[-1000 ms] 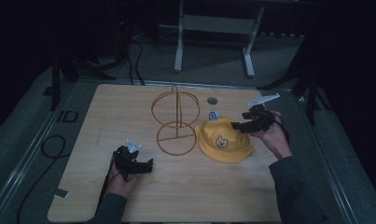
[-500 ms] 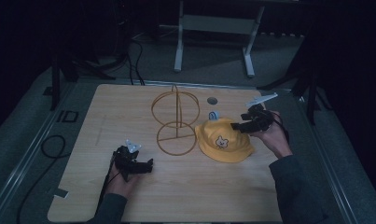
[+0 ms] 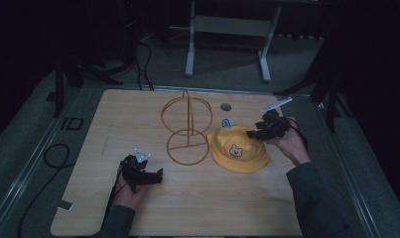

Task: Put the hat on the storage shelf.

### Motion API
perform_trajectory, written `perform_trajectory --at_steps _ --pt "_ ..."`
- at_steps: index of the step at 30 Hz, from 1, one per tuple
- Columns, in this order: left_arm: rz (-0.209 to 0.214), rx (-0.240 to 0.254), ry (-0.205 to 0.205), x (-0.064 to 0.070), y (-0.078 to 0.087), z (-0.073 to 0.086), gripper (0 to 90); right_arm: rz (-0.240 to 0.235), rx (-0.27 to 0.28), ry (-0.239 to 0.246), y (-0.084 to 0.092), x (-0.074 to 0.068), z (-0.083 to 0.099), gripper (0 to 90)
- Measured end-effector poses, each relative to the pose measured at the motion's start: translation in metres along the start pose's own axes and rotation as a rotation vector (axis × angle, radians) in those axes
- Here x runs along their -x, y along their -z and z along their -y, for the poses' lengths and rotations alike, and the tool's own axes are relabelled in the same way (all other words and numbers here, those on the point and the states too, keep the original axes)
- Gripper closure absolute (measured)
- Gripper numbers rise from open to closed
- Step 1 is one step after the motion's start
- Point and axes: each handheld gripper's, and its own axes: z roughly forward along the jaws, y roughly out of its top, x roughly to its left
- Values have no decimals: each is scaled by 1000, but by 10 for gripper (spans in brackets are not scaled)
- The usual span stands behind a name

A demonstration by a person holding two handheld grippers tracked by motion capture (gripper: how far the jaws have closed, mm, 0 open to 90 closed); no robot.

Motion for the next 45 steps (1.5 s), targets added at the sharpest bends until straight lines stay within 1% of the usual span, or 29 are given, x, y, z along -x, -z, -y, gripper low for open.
perform_trajectory --at_steps 8,15,30,36,40,45 --pt "0 0 0 0 0 0 0 -14 -30 4 -3 1 -1 453" --pt "0 0 0 0 0 0 0 -13 -58 12 -6 1 -5 463" --pt "0 0 0 0 0 0 0 -22 -98 27 -13 1 -13 488" --pt "0 0 0 0 0 0 0 -32 -121 38 -14 0 -15 529" --pt "0 1 1 0 0 0 0 -44 -138 52 -15 -1 -18 584" --pt "0 0 0 0 0 0 0 -56 -159 59 -16 -3 -21 624"
